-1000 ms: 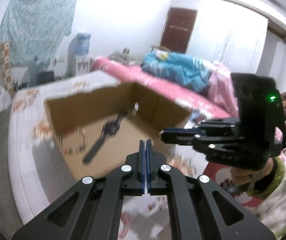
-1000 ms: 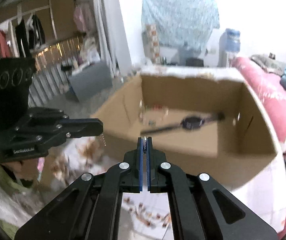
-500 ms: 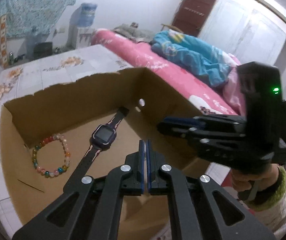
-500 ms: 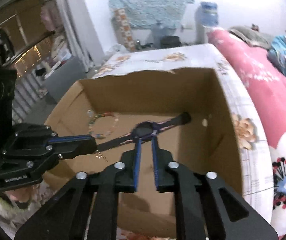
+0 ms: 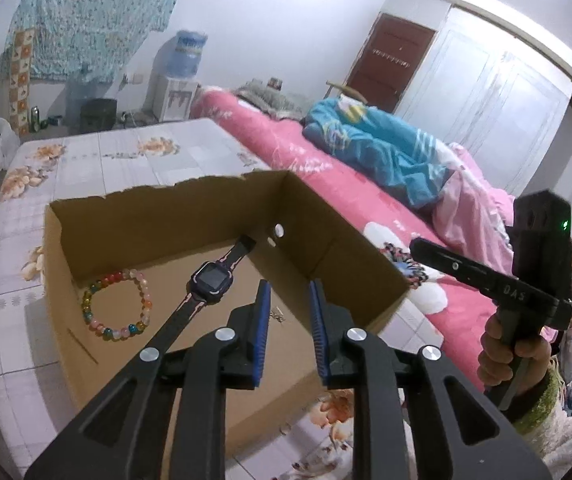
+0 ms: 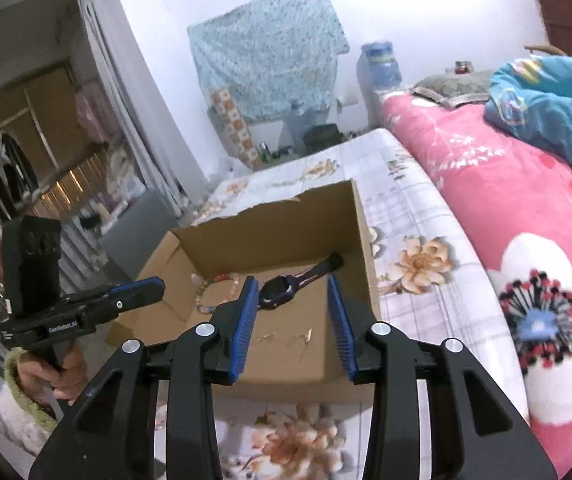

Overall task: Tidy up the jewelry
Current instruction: 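Withdraw the left tool from the box back over the table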

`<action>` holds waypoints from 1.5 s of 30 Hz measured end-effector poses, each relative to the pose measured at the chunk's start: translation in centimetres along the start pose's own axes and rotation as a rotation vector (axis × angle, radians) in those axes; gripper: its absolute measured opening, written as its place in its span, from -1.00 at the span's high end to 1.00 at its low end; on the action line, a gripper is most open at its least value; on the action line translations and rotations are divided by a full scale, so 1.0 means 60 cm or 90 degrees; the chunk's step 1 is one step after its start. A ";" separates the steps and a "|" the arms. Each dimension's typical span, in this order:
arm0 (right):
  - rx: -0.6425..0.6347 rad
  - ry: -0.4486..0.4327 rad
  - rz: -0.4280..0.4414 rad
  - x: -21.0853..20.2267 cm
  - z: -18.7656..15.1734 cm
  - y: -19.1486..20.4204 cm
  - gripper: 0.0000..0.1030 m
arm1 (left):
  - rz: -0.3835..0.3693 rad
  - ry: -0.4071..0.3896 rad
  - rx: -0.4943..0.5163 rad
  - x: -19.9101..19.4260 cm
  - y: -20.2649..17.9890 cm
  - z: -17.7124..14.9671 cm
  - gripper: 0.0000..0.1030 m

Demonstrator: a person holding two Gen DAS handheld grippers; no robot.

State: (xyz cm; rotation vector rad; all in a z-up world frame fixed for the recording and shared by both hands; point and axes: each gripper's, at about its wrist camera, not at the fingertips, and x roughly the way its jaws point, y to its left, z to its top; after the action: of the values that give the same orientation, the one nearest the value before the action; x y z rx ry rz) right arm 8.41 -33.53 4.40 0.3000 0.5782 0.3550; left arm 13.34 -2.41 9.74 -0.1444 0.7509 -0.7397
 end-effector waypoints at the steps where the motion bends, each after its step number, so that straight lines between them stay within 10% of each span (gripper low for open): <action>1: -0.001 -0.005 0.004 -0.011 -0.008 0.004 0.26 | -0.006 -0.009 0.006 -0.014 -0.005 -0.006 0.57; 16: 0.053 0.084 0.009 -0.022 -0.167 0.028 0.20 | -0.035 0.039 0.099 -0.062 -0.082 -0.148 0.21; 21: 0.039 0.144 -0.085 0.013 -0.201 0.027 -0.06 | 0.049 0.108 0.099 0.005 -0.075 -0.194 0.21; 32: -0.017 0.136 -0.164 0.035 -0.199 0.040 -0.29 | 0.103 0.178 0.079 0.077 -0.046 -0.217 0.21; 45: 0.041 0.113 -0.131 0.022 -0.197 0.011 -0.44 | 0.135 0.198 0.076 0.099 -0.057 -0.225 0.21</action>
State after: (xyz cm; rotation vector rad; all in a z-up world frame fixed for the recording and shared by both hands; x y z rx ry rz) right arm 2.48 -30.33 -5.42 0.2698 0.7895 0.1656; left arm 5.36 -7.05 -2.29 0.1615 0.9979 -0.6086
